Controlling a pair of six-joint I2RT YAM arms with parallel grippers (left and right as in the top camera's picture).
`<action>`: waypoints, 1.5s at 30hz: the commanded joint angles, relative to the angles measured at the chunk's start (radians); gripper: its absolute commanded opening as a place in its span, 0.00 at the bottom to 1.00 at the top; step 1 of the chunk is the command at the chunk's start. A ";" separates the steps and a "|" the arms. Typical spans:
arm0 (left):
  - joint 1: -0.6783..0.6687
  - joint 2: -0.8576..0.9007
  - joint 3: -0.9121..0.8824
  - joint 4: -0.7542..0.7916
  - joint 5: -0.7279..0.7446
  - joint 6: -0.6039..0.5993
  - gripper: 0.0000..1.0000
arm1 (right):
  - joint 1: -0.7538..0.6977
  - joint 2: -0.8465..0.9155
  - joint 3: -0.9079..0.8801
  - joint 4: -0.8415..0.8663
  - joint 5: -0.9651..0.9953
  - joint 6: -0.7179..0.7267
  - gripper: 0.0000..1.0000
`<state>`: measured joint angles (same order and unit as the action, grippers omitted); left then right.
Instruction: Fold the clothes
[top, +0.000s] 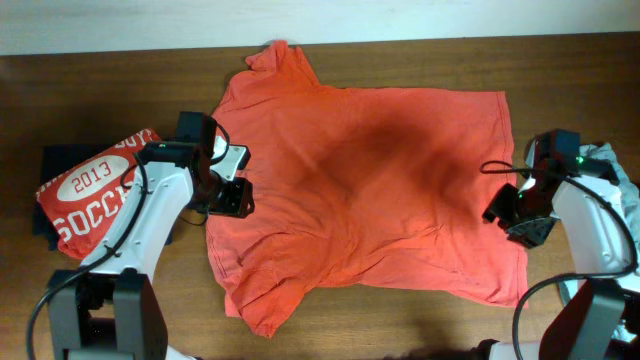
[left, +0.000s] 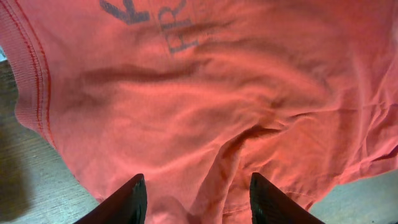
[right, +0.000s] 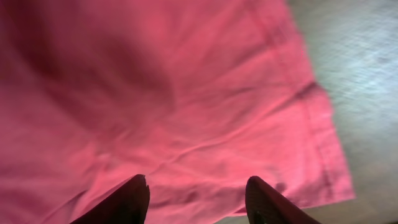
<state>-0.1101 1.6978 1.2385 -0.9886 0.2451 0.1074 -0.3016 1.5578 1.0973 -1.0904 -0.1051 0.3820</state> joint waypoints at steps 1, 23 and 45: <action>0.001 -0.014 -0.006 -0.002 -0.011 -0.001 0.47 | 0.000 -0.013 0.014 -0.013 -0.125 -0.084 0.55; 0.002 0.227 -0.127 0.231 -0.080 -0.056 0.04 | 0.001 -0.013 0.014 -0.013 -0.309 -0.300 0.38; 0.129 0.316 -0.045 0.504 -0.256 -0.137 0.06 | 0.026 0.075 0.011 0.116 -0.174 -0.205 0.37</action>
<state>0.0101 1.9617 1.1999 -0.4713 0.0505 -0.0208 -0.2993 1.5845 1.1019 -1.0046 -0.3031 0.1596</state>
